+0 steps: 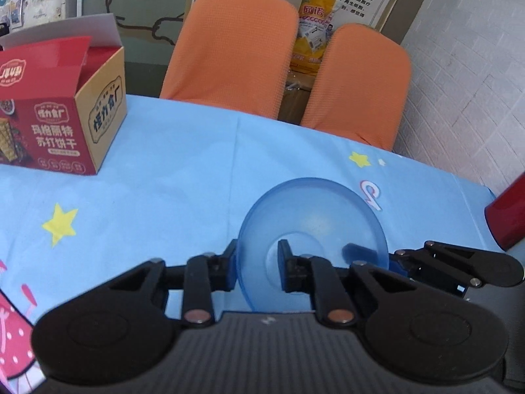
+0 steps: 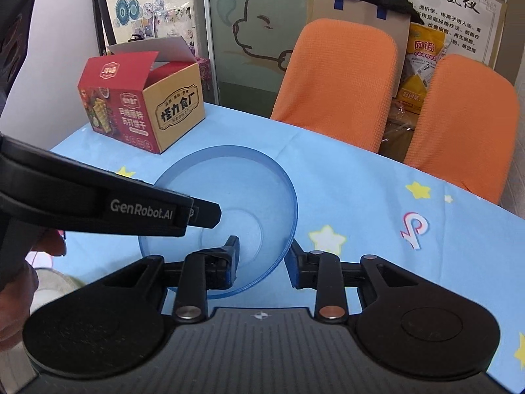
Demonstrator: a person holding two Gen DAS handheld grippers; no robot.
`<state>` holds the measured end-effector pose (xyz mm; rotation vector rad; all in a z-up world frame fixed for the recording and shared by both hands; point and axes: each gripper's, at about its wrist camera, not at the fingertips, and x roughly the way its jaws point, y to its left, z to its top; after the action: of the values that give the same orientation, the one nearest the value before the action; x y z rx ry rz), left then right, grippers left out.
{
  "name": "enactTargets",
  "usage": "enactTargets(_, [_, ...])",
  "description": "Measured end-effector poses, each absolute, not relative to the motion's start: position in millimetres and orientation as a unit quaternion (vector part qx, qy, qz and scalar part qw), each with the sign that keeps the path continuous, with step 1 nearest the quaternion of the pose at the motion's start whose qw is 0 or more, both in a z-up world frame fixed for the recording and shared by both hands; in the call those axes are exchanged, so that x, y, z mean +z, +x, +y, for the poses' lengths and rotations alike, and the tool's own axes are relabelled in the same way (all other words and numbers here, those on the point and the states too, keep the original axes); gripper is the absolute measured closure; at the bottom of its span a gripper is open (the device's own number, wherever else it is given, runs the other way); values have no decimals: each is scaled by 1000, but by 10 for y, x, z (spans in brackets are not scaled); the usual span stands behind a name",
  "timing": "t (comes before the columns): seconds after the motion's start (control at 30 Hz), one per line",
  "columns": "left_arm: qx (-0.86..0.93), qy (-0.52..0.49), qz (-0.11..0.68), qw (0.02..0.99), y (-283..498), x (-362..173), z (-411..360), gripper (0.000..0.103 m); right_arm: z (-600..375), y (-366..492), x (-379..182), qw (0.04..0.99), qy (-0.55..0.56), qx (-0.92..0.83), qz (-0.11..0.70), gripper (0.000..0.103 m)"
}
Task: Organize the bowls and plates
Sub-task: 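Carry the blue bowl into the white bowl and release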
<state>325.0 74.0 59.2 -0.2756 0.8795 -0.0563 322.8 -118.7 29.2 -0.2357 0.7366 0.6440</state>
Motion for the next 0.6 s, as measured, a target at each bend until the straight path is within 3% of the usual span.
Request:
enactTargets(0.3, [-65, -117, 398, 908, 2197, 715, 219, 86, -1647, 2137, 344, 901, -117, 269, 320, 44])
enactTargets(0.6, [-95, -81, 413, 902, 1624, 524, -125, 86, -1938, 1595, 113, 910, -72, 246, 327, 40])
